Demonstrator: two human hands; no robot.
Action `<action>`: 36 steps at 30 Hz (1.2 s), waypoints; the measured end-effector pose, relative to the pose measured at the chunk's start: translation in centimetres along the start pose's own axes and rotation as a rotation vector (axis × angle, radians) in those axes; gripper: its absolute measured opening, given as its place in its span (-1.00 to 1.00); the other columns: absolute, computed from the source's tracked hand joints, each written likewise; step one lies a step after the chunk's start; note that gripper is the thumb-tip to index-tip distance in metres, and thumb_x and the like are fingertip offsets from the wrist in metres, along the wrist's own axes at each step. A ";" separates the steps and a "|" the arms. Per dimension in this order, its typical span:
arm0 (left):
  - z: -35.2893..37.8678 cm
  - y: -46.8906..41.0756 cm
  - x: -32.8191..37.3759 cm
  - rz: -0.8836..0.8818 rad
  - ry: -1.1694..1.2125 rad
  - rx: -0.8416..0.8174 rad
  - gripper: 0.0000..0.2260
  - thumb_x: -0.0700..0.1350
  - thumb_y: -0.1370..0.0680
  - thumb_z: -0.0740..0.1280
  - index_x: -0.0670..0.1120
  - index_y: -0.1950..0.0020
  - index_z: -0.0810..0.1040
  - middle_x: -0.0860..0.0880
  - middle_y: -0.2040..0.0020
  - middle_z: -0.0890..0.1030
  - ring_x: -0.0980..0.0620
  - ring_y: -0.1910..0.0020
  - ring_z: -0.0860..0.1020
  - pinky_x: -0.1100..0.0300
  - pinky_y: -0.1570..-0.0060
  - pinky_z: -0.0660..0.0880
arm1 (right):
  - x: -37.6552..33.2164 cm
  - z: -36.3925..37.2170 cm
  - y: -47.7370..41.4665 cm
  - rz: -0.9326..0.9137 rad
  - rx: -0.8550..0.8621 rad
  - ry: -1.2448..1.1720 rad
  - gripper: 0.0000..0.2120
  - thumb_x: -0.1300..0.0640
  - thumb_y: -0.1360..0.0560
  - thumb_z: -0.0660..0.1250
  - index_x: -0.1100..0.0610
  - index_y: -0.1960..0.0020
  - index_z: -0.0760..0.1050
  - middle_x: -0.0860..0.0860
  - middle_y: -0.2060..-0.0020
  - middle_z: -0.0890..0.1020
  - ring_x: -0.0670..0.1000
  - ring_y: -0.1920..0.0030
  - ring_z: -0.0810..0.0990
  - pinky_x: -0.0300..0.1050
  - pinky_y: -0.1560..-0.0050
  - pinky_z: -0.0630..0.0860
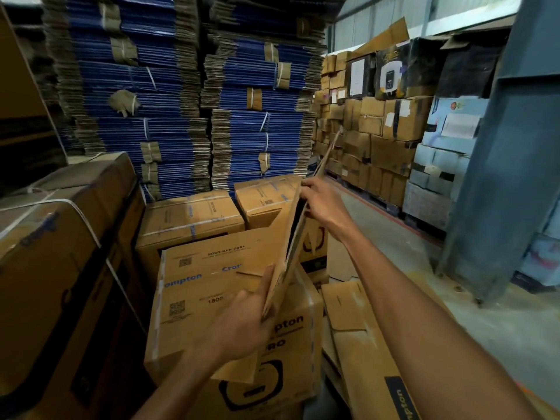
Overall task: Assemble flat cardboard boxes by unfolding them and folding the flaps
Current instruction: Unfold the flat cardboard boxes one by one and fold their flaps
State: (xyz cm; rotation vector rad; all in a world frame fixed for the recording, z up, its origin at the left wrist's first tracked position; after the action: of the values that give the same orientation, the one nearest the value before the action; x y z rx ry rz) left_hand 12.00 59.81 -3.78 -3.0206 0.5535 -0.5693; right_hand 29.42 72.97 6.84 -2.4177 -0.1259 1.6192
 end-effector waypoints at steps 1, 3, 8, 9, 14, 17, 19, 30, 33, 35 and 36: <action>0.0 -0.1 -0.1 -0.027 0.051 0.045 -0.61 0.11 -0.70 0.15 -0.04 -0.46 0.37 -0.02 0.05 0.55 0.08 0.17 0.56 0.23 0.21 0.57 | -0.2 0.9 0.2 -0.002 -0.036 -0.040 -0.67 -0.11 -0.60 0.21 -0.09 -0.33 0.46 0.01 -0.24 0.58 0.09 -0.23 0.57 0.26 -0.29 0.50; -1.3 -0.4 -0.4 -0.099 0.196 0.146 -0.67 -0.03 -0.72 0.15 -0.07 -0.47 0.36 0.05 0.12 0.54 0.13 0.25 0.56 0.31 0.35 0.52 | -1.0 2.3 1.1 -0.036 -0.080 -0.107 -0.57 -0.17 -0.62 0.19 -0.12 -0.46 0.33 0.04 -0.39 0.49 0.11 -0.32 0.51 0.24 -0.35 0.46; -5.6 -1.9 -1.6 -0.215 0.642 0.378 -0.81 -0.15 -0.71 0.19 -0.06 -0.26 0.54 0.07 0.08 0.64 0.14 0.16 0.64 0.16 0.18 0.66 | -4.4 2.2 7.2 -0.248 0.115 -0.304 -0.87 0.08 -0.65 0.28 0.06 -0.18 0.49 0.07 -0.06 0.63 0.02 0.06 0.67 -0.05 0.09 0.64; -6.1 -2.2 -2.1 -0.258 0.778 0.405 -0.84 -0.16 -0.71 0.19 -0.04 -0.17 0.56 0.01 0.07 0.66 0.06 0.15 0.66 0.06 0.17 0.68 | -5.0 2.6 8.8 -0.288 0.105 -0.318 -0.92 0.12 -0.64 0.29 0.12 -0.06 0.52 0.11 0.10 0.65 0.08 0.20 0.65 -0.03 0.22 0.61; -7.4 -3.2 -4.8 -0.409 1.322 0.620 -0.78 -0.26 -0.67 0.19 -0.19 -0.32 0.38 -0.17 -0.11 0.61 -0.07 0.06 0.60 0.17 0.39 0.59 | -2.6 6.8 15.0 -0.212 -0.160 -0.191 -0.66 0.02 -0.63 0.33 0.14 0.26 0.59 0.08 0.41 0.65 0.04 0.49 0.56 -0.03 0.43 0.52; -5.7 -2.7 -4.7 -0.397 1.643 0.675 -0.77 -0.28 -0.69 0.19 -0.11 -0.32 0.29 -0.12 -0.18 0.53 -0.11 -0.06 0.62 0.06 0.18 0.66 | 2.8 8.7 15.3 0.208 -0.249 -0.429 -0.72 -0.20 -0.60 0.29 -0.01 -0.12 0.55 0.11 0.00 0.70 0.15 0.26 0.72 0.15 0.14 0.67; -4.2 -1.8 -4.9 -0.424 1.778 0.709 -0.76 -0.30 -0.69 0.18 -0.11 -0.32 0.26 -0.14 -0.23 0.49 -0.13 -0.06 0.61 -0.03 0.07 0.62 | 5.2 8.9 14.9 0.400 -0.171 -0.870 -0.60 -0.22 -0.57 0.31 -0.15 -0.34 0.34 0.21 -0.25 0.56 0.28 0.06 0.73 0.18 0.01 0.65; 3.6 3.5 -7.5 -0.595 1.777 0.640 -0.70 -0.27 -0.69 0.24 0.00 -0.34 0.28 -0.19 -0.36 0.49 -0.18 -0.12 0.63 -0.06 -0.06 0.58 | 12.6 7.9 15.2 0.651 0.221 -1.011 -0.63 -0.04 -0.63 0.30 0.17 -0.32 0.44 0.17 -0.07 0.64 0.17 0.02 0.62 0.01 0.17 0.55; 4.6 4.2 -8.1 -0.591 1.740 0.649 -0.65 -0.25 -0.68 0.26 0.02 -0.41 0.29 -0.16 -0.37 0.51 -0.16 -0.12 0.65 -0.03 -0.03 0.59 | 14.0 8.0 15.6 0.637 0.272 -0.983 -0.70 0.04 -0.67 0.26 0.17 -0.33 0.45 0.15 -0.09 0.65 0.18 -0.04 0.62 0.01 0.20 0.55; 5.0 4.7 -8.3 -0.596 1.732 0.680 -0.61 -0.23 -0.67 0.28 -0.04 -0.48 0.30 -0.15 -0.36 0.53 -0.15 -0.13 0.65 -0.02 -0.02 0.58 | 14.4 7.7 15.7 0.597 0.289 -0.942 -0.70 0.04 -0.67 0.26 0.19 -0.32 0.47 0.18 -0.13 0.65 0.21 -0.10 0.62 0.01 0.20 0.55; 5.3 4.7 -8.2 -0.591 1.728 0.681 -0.58 -0.22 -0.67 0.29 -0.07 -0.51 0.30 -0.15 -0.36 0.53 -0.15 -0.14 0.64 0.00 0.00 0.58 | 14.4 7.2 15.9 0.576 0.299 -0.929 -0.71 0.04 -0.68 0.25 0.19 -0.29 0.49 0.18 -0.11 0.66 0.20 -0.07 0.63 0.02 0.19 0.56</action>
State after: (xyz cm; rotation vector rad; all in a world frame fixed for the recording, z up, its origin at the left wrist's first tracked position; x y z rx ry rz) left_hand 5.13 57.98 -12.00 -1.3267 -0.5558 -2.5445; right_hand 27.44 61.36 -12.51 -1.3714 0.6627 2.6479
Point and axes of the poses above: each hand's wrist, its own y-axis away from the middle knuckle, its own z-axis out of the palm, x = y × z, the point moved 9 cm from there along -y, towards the middle knuckle
